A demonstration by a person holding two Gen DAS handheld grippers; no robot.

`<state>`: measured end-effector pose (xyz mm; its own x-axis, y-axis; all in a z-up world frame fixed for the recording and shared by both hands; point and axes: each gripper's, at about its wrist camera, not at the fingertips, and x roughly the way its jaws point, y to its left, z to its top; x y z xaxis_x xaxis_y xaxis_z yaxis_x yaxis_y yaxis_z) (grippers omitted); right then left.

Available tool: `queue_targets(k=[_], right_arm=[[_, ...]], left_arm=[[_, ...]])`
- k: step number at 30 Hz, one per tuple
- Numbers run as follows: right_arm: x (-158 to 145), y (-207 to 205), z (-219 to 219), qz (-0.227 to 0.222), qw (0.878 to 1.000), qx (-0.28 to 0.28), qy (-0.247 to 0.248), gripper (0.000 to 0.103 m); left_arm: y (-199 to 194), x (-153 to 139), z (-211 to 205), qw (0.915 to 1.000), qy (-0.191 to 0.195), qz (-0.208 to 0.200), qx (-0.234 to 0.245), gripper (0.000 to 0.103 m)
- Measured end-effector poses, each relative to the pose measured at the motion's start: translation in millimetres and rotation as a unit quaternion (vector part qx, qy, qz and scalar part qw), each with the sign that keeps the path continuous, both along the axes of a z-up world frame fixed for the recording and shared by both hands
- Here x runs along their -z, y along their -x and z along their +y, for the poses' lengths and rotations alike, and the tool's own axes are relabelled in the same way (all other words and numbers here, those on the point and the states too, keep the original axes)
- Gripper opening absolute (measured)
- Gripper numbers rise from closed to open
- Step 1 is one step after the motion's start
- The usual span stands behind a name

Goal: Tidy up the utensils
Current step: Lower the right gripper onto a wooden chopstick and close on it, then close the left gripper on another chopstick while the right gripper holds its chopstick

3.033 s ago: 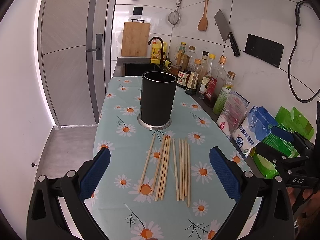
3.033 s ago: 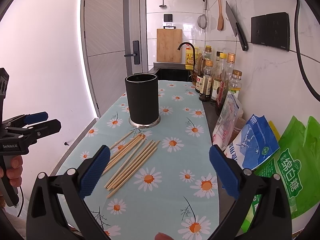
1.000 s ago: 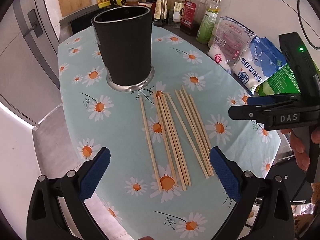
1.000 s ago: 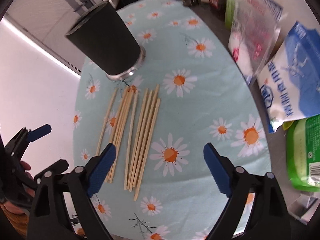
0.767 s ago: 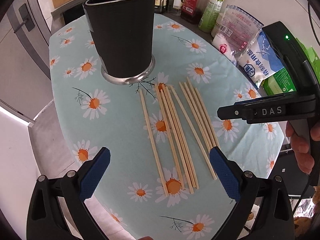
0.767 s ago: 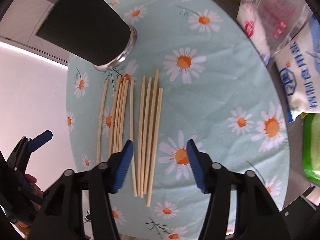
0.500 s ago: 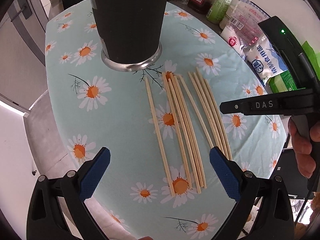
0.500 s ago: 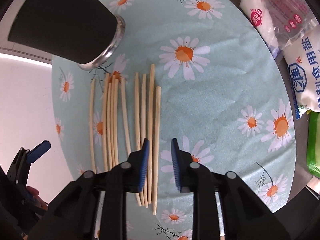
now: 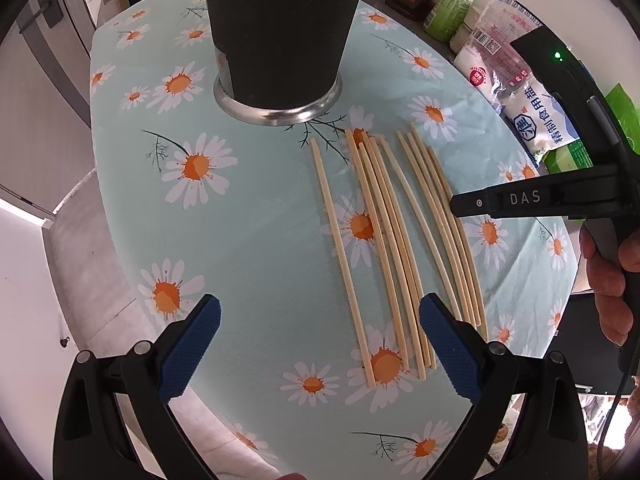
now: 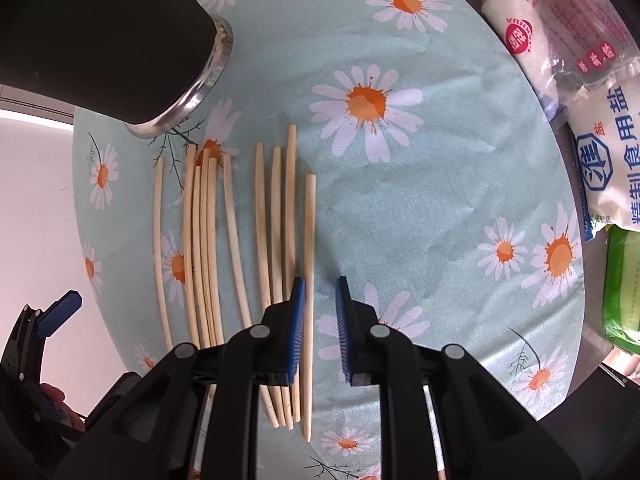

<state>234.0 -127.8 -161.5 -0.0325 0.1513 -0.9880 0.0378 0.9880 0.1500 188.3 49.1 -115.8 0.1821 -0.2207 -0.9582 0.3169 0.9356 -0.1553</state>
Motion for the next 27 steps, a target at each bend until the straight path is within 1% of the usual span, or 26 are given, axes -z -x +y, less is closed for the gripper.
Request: queue_targets(k=[2, 4, 5, 10, 13, 15, 17, 20, 22, 24, 27], right_arm=[[4.3, 1.4, 9.7, 0.000, 1.000, -0.001, 0.010, 0.017], [5.4, 2.3, 15.4, 0.002, 1.000, -0.003, 0.029, 0.009], [7.0, 2.1, 19.1, 0.002, 0.999, -0.004, 0.040, 0.008], [14.5, 3.6, 41.9, 0.000, 0.996, -0.028, 0.083, 0.008], [16.6, 2.6, 46.0, 0.002, 0.996, -0.034, 0.086, 0.007], [16.0, 3.2, 44.3, 0.009, 0.997, -0.028, 0.074, 0.006], [18.6, 2.2, 37.6, 0.018, 0.998, -0.019, 0.049, 0.005], [17.5, 0.3, 28.2, 0.015, 0.999, -0.013, 0.038, 0.005], [18.6, 1.0, 18.6, 0.018, 1.000, -0.008, 0.016, 0.005], [16.6, 1.2, 12.6, 0.017, 1.000, -0.007, -0.001, 0.005], [12.0, 2.1, 6.0, 0.015, 1.000, -0.009, -0.024, 0.005]], left_arm=[[0.1, 1.2, 1.5, 1.0000, 0.001, 0.001, 0.000, 0.097], [0.4, 1.9, 1.9, 1.0000, 0.001, 0.001, 0.002, 0.097], [0.3, 2.3, 1.8, 1.0000, -0.001, 0.001, 0.003, 0.097], [-0.6, 3.9, 2.7, 1.0000, -0.003, 0.002, 0.000, 0.097], [-1.3, 5.7, 3.0, 0.9999, -0.009, 0.005, -0.002, 0.097], [-2.2, 7.2, 3.0, 0.9999, -0.011, 0.010, -0.002, 0.097], [-3.9, 8.9, 2.3, 0.9998, -0.014, 0.016, -0.002, 0.097], [-8.9, 11.2, 0.4, 0.9995, -0.012, 0.028, -0.005, 0.097], [-14.6, 12.5, -1.6, 0.9992, -0.012, 0.037, -0.012, 0.097], [-22.1, 14.3, -3.6, 0.9984, -0.008, 0.051, -0.020, 0.097], [-34.7, 17.8, -6.4, 0.9958, 0.005, 0.085, -0.034, 0.097]])
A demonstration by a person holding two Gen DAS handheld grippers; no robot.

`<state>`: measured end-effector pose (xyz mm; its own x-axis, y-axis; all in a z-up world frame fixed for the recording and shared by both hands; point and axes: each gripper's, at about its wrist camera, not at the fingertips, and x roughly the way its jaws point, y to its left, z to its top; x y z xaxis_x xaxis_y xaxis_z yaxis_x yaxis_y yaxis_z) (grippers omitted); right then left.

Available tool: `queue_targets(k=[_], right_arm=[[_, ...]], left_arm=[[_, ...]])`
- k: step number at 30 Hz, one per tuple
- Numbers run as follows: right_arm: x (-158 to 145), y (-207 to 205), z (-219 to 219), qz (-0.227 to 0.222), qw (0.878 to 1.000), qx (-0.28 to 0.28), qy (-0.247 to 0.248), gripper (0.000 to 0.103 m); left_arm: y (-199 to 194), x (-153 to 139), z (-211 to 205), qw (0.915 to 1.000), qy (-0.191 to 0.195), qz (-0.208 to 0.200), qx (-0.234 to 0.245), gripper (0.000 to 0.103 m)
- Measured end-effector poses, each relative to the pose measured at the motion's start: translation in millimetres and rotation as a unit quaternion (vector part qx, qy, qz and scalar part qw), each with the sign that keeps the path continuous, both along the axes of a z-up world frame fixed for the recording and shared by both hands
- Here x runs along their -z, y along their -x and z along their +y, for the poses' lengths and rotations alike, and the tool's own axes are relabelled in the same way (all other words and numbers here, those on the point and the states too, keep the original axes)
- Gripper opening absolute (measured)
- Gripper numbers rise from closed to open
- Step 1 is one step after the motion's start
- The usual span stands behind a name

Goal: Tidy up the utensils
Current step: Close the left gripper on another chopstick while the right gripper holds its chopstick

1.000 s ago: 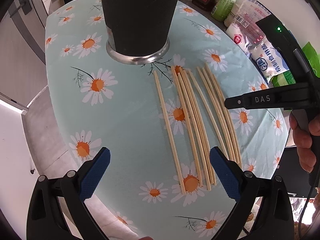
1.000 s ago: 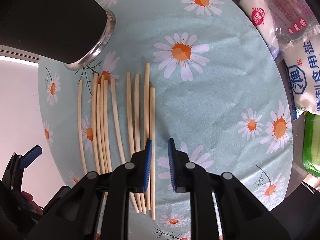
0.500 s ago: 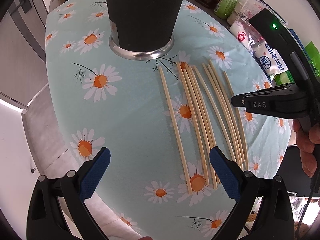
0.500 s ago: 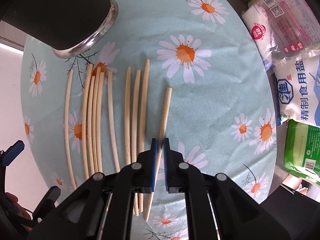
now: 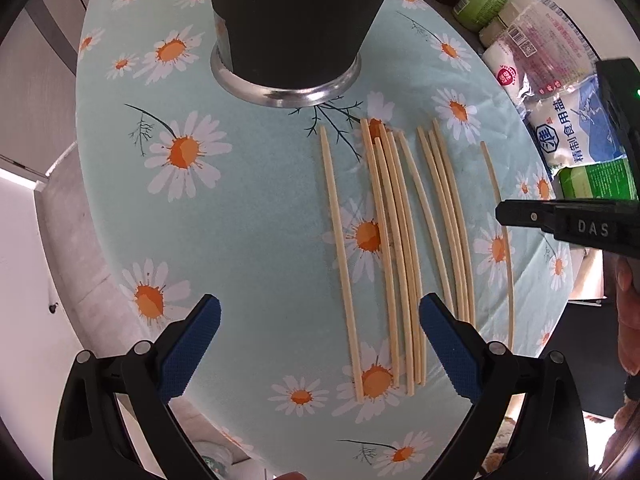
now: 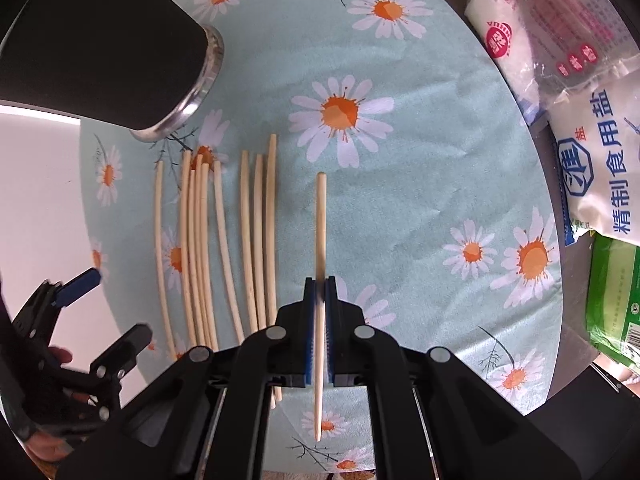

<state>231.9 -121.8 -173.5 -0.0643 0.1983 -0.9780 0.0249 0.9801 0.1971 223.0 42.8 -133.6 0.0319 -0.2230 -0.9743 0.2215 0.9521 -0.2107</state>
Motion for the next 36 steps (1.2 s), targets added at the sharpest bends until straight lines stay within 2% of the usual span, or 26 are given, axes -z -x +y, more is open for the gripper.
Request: queue_targets(k=[4, 9, 16, 21, 23, 24, 29, 34, 36], right_arm=[[0.3, 4.7, -15.6, -0.005, 0.999, -0.003, -0.032, 0.006], [-12.3, -1.2, -20.2, -0.015, 0.998, -0.017, -0.061, 0.006], [-29.8, -7.2, -34.4, -0.025, 0.995, -0.028, -0.088, 0.005], [-34.6, -14.3, -43.3, -0.024, 0.994, -0.037, -0.099, 0.005], [-37.6, -16.0, -44.8, -0.024, 0.993, -0.043, -0.103, 0.005], [-38.4, -16.9, -45.0, -0.026, 0.993, -0.046, -0.105, 0.005], [-40.7, -19.2, -48.9, -0.022, 0.991, -0.062, -0.116, 0.005], [-37.7, -23.2, -51.2, -0.017, 0.989, -0.073, -0.124, 0.005], [-37.1, -23.9, -52.1, -0.016, 0.989, -0.077, -0.128, 0.005]], left_arm=[[-19.5, 5.4, -4.8, 0.9991, -0.004, 0.037, -0.022, 0.097], [-36.5, 8.8, -14.6, 0.9970, -0.052, 0.043, -0.038, 0.093], [-40.0, 17.0, -35.3, 0.9924, -0.111, 0.042, -0.030, 0.065], [-44.4, 23.5, -53.4, 0.9904, -0.123, 0.049, -0.037, 0.050], [-45.7, 26.5, -56.8, 0.9901, -0.123, 0.052, -0.042, 0.040], [-46.3, 27.6, -59.0, 0.9901, -0.122, 0.053, -0.046, 0.038], [-48.6, 30.6, -63.4, 0.9907, -0.113, 0.055, -0.051, 0.012], [-44.5, 29.6, -71.5, 0.9900, -0.116, 0.057, -0.057, 0.004], [-45.2, 29.8, -70.3, 0.9899, -0.113, 0.058, -0.063, 0.004]])
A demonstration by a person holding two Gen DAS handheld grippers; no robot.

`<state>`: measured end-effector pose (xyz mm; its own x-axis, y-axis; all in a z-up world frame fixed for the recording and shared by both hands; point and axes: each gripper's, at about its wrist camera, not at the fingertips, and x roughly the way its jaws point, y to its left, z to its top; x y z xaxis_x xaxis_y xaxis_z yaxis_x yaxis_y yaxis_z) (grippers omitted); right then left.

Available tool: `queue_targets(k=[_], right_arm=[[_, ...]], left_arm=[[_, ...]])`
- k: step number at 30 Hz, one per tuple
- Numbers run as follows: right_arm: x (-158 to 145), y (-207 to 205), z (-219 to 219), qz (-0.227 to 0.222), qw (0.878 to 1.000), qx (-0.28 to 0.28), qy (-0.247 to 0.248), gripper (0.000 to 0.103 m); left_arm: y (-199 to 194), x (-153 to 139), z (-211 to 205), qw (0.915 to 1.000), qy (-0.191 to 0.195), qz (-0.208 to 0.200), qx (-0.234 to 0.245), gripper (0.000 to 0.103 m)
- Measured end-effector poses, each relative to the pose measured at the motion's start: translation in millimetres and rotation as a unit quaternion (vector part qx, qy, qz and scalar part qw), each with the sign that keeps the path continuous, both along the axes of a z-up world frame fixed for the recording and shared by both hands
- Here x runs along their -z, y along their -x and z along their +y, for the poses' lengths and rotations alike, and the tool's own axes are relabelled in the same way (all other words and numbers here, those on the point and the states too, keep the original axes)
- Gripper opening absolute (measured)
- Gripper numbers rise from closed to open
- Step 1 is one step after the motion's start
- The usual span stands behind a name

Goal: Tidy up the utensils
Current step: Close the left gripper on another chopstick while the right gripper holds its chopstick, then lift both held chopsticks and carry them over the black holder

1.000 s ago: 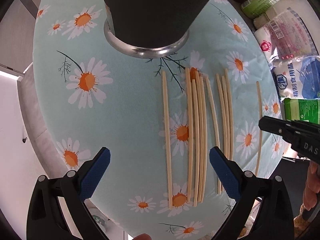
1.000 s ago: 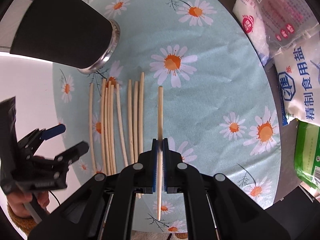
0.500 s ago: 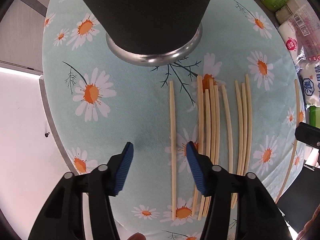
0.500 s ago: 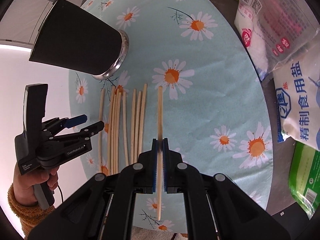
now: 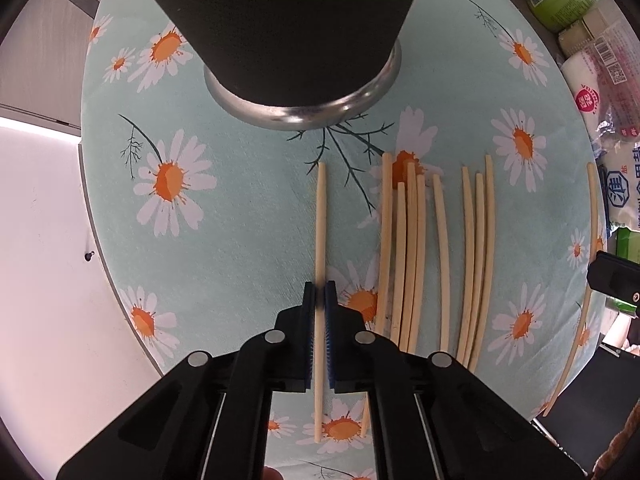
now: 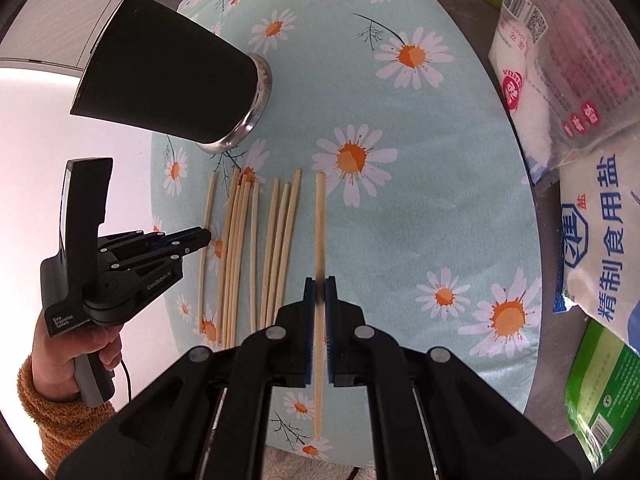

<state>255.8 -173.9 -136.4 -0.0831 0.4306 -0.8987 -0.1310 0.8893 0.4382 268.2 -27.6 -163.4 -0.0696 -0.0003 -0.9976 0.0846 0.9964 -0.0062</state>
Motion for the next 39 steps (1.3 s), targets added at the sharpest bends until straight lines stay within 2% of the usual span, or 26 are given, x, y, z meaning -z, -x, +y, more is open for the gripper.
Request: queue_targets(k=[9, 15, 18, 22, 26, 29, 33, 35, 38, 39], right_arm=[[-0.6, -1.9, -3.1, 0.001, 1.000, -0.015, -0.015, 0.005], [-17.5, 4.2, -1.6, -0.029, 0.999, -0.017, -0.036, 0.006], [-34.9, 10.3, 1.7, -0.055, 0.995, -0.024, -0.083, 0.006], [-61.9, 17.5, 8.5, -0.102, 0.986, -0.036, -0.129, 0.006], [-96.5, 19.0, 16.4, -0.169, 0.971, -0.048, -0.163, 0.006], [-131.2, 16.7, 25.3, -0.237, 0.951, -0.059, -0.188, 0.006], [-170.1, 11.0, 39.4, -0.328, 0.920, -0.074, -0.202, 0.006], [-186.4, 3.1, 47.2, -0.369, 0.902, -0.075, -0.211, 0.006], [-203.6, -11.6, 50.2, -0.426, 0.876, -0.062, -0.217, 0.006], [-208.1, -17.1, 51.7, -0.441, 0.868, -0.058, -0.221, 0.006]], left_arm=[[11.3, -5.7, 7.4, 0.9995, 0.021, -0.017, -0.015, 0.004], [42.9, -43.1, 7.3, 0.9962, 0.044, -0.075, -0.009, 0.004], [62.7, -72.2, 15.0, 0.9888, 0.078, -0.126, -0.019, 0.004], [90.6, -118.6, 25.6, 0.9709, 0.125, -0.202, -0.033, 0.004], [95.7, -164.3, 43.8, 0.9478, 0.159, -0.272, -0.049, 0.004], [93.0, -197.4, 57.2, 0.9222, 0.175, -0.340, -0.055, 0.004], [83.6, -236.8, 76.4, 0.8755, 0.204, -0.434, -0.062, 0.004], [77.9, -254.5, 81.9, 0.8480, 0.218, -0.480, -0.057, 0.004], [66.2, -276.2, 82.5, 0.8142, 0.206, -0.541, -0.039, 0.004], [63.2, -281.4, 81.9, 0.8063, 0.199, -0.556, -0.034, 0.004]])
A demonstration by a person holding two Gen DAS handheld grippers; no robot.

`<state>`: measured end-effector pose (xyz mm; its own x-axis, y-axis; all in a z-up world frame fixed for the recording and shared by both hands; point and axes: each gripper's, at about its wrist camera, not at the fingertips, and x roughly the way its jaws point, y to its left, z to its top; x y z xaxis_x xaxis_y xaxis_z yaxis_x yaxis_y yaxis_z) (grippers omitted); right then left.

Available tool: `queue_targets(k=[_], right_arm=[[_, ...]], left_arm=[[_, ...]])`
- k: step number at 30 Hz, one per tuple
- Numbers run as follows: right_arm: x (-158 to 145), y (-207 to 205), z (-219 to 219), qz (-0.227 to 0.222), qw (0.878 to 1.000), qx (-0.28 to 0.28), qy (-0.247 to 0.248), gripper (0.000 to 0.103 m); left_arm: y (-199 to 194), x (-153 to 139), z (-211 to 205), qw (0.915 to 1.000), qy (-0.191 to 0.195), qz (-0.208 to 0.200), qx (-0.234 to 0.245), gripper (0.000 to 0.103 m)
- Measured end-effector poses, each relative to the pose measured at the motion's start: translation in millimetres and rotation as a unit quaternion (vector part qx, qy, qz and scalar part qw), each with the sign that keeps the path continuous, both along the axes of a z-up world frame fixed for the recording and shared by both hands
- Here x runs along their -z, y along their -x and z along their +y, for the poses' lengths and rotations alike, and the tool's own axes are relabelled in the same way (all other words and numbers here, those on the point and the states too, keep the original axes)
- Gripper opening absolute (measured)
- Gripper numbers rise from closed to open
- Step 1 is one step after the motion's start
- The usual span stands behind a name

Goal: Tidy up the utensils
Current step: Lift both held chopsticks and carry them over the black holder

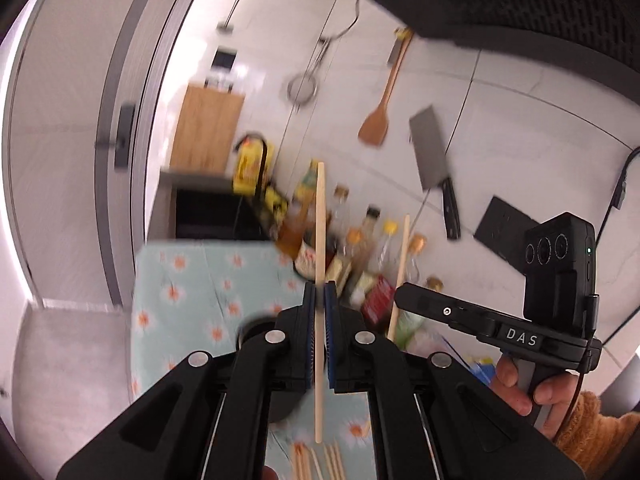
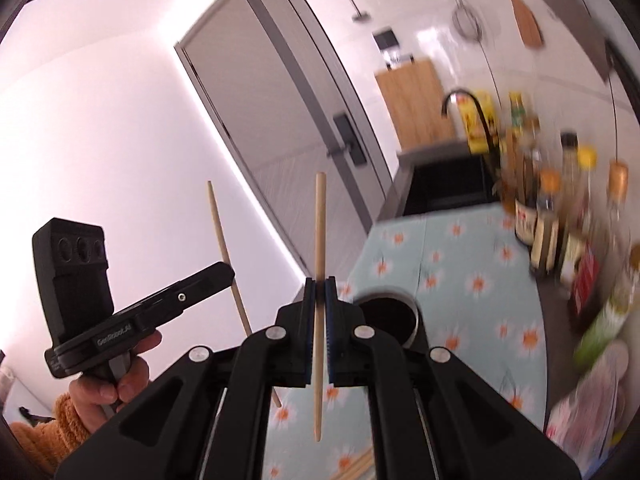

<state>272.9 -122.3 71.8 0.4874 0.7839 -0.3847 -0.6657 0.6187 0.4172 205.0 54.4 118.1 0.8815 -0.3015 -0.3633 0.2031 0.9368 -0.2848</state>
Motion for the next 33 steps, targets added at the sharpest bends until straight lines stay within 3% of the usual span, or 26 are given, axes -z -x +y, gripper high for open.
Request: queue_targets(k=[6, 9, 14, 22, 27, 28, 29, 30, 31, 33], right_arm=[[-9.7, -25.5, 4.2, -0.076, 0.997, 0.024, -0.025, 0.006], [-4.8, -39.4, 8.3, -0.092, 0.995, 0.036, -0.025, 0.006], [16.5, -56.6, 17.0, -0.078, 0.996, 0.049, -0.015, 0.006], [56.0, -61.9, 24.6, -0.045, 0.998, 0.046, 0.014, 0.006], [64.8, -61.4, 24.4, -0.027, 0.998, 0.047, 0.018, 0.007], [65.5, -61.4, 24.1, -0.026, 0.998, 0.050, 0.019, 0.013], [65.8, -61.1, 23.3, -0.022, 0.998, 0.049, 0.017, 0.021], [65.8, -60.2, 21.4, -0.018, 0.999, 0.047, 0.011, 0.035], [64.8, -58.6, 18.7, -0.018, 0.999, 0.050, 0.004, 0.038], [61.7, -56.3, 14.0, -0.016, 0.998, 0.053, -0.003, 0.038]], left_arm=[[-23.6, -0.9, 0.5, 0.9954, -0.013, -0.093, -0.020, 0.004], [-36.2, 8.7, 0.2, 0.9934, -0.014, -0.110, -0.029, 0.004], [-61.1, 38.5, -1.1, 0.9947, -0.005, -0.095, -0.038, 0.004], [-76.7, 85.9, 0.6, 0.9988, -0.002, -0.034, -0.036, 0.004], [-71.1, 93.1, 3.2, 0.9990, -0.004, -0.022, -0.040, 0.005], [-69.5, 91.8, 3.5, 0.9989, -0.004, -0.022, -0.040, 0.006], [-67.6, 90.2, 3.8, 0.9988, -0.005, -0.023, -0.042, 0.016], [-65.3, 88.2, 4.0, 0.9987, -0.007, -0.025, -0.043, 0.025], [-62.7, 86.8, 4.8, 0.9987, -0.004, -0.028, -0.043, 0.043], [-56.4, 82.6, 6.9, 0.9984, 0.000, -0.035, -0.044, 0.048]])
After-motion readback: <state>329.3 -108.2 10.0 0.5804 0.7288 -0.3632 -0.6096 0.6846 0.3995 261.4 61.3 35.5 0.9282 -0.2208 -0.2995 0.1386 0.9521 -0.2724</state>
